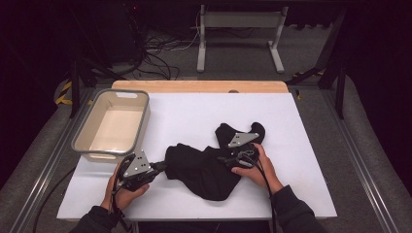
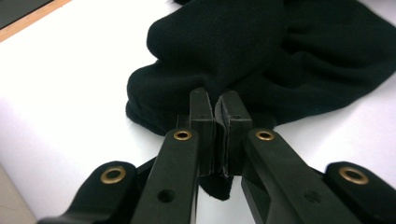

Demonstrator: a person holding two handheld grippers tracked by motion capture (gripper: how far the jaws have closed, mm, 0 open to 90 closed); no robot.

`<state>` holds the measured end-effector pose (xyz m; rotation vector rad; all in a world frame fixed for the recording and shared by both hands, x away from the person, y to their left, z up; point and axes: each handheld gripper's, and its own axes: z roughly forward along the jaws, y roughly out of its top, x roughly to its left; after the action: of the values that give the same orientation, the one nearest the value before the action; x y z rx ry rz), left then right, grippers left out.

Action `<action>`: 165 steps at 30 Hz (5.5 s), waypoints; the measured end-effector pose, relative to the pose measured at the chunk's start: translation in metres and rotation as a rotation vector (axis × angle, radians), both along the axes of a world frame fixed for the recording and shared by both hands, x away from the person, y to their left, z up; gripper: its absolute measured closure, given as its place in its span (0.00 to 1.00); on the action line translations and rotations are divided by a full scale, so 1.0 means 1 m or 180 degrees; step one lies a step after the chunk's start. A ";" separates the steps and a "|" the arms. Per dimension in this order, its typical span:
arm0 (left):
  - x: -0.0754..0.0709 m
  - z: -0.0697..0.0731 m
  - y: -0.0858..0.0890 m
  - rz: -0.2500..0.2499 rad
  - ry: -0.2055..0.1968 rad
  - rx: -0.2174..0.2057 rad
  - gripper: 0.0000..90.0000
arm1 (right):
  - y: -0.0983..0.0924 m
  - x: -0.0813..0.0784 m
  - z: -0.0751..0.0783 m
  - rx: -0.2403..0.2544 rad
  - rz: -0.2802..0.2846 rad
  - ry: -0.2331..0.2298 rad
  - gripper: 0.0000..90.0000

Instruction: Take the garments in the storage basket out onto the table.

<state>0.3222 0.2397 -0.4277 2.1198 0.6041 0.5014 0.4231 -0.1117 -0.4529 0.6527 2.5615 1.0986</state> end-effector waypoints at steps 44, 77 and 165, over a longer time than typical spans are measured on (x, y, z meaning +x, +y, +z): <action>-0.021 0.025 0.022 0.0150 -0.0348 -0.0182 0.97 | -0.093 -0.009 0.050 0.0746 -0.1490 -0.0897 0.51; -0.010 0.012 -0.014 -0.0044 -0.0246 -0.0157 0.68 | -0.081 -0.030 0.011 0.0277 -0.1046 -0.0230 0.41; 0.008 0.002 -0.060 -0.0451 -0.0089 0.0090 0.63 | -0.035 0.111 0.072 0.0309 -0.1708 -0.0652 0.66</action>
<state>0.3304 0.1794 -0.4255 2.1604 0.4297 0.4617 0.5342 -0.1465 -0.3808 1.1052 1.9969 1.0353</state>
